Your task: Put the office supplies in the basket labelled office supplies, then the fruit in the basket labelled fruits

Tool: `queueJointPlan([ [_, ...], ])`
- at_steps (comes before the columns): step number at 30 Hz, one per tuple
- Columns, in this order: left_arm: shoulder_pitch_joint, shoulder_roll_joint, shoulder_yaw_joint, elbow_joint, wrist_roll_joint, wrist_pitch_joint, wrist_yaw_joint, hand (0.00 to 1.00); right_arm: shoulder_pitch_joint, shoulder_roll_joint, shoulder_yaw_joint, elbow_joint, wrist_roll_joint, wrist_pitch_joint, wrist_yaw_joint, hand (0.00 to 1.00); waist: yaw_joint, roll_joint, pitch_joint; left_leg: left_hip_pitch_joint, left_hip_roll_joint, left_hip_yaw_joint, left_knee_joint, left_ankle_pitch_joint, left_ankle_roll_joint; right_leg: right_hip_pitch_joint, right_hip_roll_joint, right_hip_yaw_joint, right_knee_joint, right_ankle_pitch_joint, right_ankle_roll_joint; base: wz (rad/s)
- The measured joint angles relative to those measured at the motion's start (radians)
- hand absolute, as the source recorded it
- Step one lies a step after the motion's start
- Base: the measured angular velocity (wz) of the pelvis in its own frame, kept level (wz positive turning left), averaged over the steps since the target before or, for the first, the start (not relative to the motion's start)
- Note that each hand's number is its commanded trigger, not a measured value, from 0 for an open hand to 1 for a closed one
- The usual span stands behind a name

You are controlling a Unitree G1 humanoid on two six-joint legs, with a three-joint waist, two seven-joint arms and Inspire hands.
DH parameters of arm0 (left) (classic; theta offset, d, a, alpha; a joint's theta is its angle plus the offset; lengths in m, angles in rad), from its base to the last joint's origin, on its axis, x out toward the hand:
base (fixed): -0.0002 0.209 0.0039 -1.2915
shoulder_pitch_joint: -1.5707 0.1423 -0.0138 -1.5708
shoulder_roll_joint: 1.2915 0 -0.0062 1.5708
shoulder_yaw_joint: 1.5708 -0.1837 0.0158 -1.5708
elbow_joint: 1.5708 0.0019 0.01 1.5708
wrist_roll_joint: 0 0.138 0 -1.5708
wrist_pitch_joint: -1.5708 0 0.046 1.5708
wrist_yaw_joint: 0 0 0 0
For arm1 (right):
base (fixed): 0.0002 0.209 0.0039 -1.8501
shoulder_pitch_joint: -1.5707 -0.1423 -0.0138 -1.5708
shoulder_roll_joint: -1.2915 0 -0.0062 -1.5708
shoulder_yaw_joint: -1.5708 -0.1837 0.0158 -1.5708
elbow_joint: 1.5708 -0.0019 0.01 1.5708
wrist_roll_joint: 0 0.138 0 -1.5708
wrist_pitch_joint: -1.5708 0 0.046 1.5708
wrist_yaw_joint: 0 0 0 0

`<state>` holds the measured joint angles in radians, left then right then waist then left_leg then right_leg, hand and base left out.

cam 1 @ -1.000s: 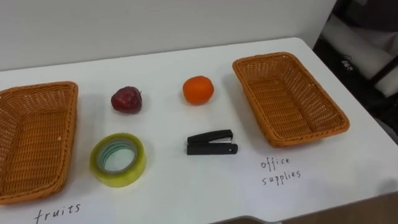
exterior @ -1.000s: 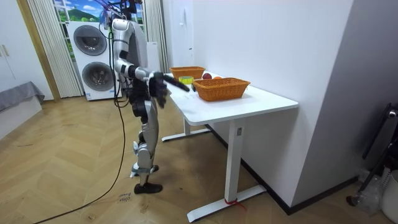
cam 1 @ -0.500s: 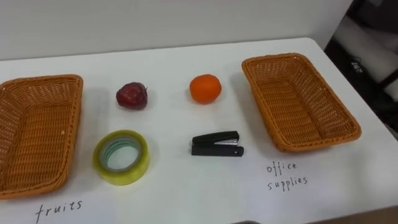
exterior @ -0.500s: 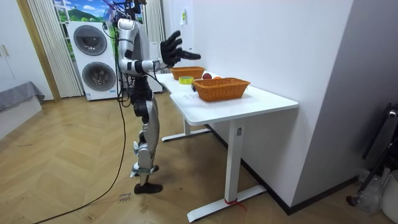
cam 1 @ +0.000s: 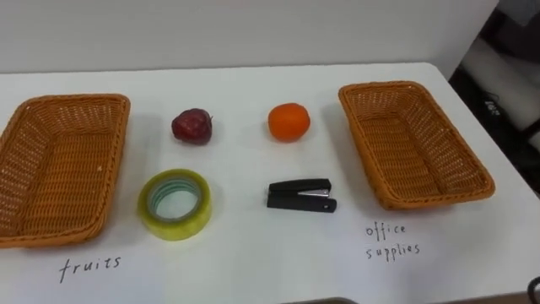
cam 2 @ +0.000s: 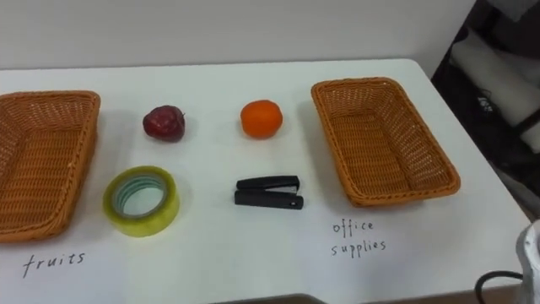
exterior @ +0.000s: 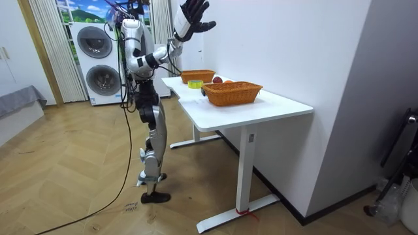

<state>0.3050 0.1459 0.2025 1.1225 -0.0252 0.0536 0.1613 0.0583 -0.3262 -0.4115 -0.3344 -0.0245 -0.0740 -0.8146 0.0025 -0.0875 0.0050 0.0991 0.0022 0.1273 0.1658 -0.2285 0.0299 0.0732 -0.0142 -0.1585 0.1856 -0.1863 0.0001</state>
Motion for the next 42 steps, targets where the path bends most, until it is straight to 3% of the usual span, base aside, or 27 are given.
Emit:
queueJointPlan([
  [2, -0.002, 0.002, 0.0, 0.001, 0.003, 0.0, 0.0, 0.0, -0.015, -0.003, 0.008, 0.0, -0.031, 0.0, 0.004, 0.0, 0.005, -0.005, 0.0025, -0.001, 0.002, -0.003, -0.001, 0.0, 0.0, 0.0, -0.001, -0.006, 0.0, 0.0, 0.0, 0.04],
  [8, -0.003, 0.007, -0.002, 0.027, 0.038, -0.002, 0.001, 0.0, -0.074, -0.023, 0.073, 0.0, -0.056, 0.0, 0.074, 0.0, 0.005, -0.015, -0.0016, -0.001, 0.004, -0.011, -0.005, 0.0, 0.0, 0.0, -0.002, -0.011, 0.001, 0.0, 0.0, 0.02],
  [17, -0.007, 0.007, 0.009, 0.036, 0.07, -0.01, -0.021, 0.0, -0.156, -0.027, 0.119, -0.049, -0.065, 0.003, 0.207, 0.0, 0.015, -0.006, -0.0004, 0.015, 0.007, -0.025, -0.007, -0.001, 0.0, 0.022, -0.003, -0.033, -0.001, 0.0, 0.0, 0.06],
  [27, -0.027, 0.019, 0.008, 0.036, 0.118, -0.006, -0.023, 0.0, -0.21, -0.067, 0.226, -0.077, -0.067, 0.042, 0.359, 0.0, 0.039, -0.026, -0.011, 0.008, 0.006, -0.04, 0.002, 0.001, -0.002, 0.025, -0.005, -0.05, 0.0, 0.0, 0.0, 0.04],
  [33, -0.03, 0.024, 0.008, 0.036, 0.147, 0.005, -0.023, 0.0, -0.236, -0.068, 0.238, -0.07, -0.066, 0.046, 0.447, 0.0, 0.058, -0.03, -0.0104, -0.001, 0.003, -0.048, 0.005, 0.002, 0.0, 0.023, -0.009, -0.063, -0.001, 0.0, 0.0, 0.06],
  [39, -0.029, 0.026, 0.008, 0.041, 0.154, 0.007, -0.024, 0.0, -0.237, -0.068, 0.261, -0.068, -0.063, 0.05, 0.537, 0.0, 0.059, -0.03, -0.0031, -0.005, 0.002, -0.051, 0.001, 0.002, 0.001, 0.022, -0.011, -0.067, -0.001, 0.0, 0.0, 0.01],
  [42, -0.031, 0.026, 0.008, 0.04, 0.153, 0.009, -0.027, 0.0, -0.237, -0.068, 0.268, -0.068, -0.061, 0.06, 0.598, 0.0, 0.058, -0.034, -0.0045, -0.015, 0.002, -0.053, 0.003, 0.002, 0.001, 0.014, -0.011, -0.067, 0.0, 0.0, 0.0, 0.0],
])
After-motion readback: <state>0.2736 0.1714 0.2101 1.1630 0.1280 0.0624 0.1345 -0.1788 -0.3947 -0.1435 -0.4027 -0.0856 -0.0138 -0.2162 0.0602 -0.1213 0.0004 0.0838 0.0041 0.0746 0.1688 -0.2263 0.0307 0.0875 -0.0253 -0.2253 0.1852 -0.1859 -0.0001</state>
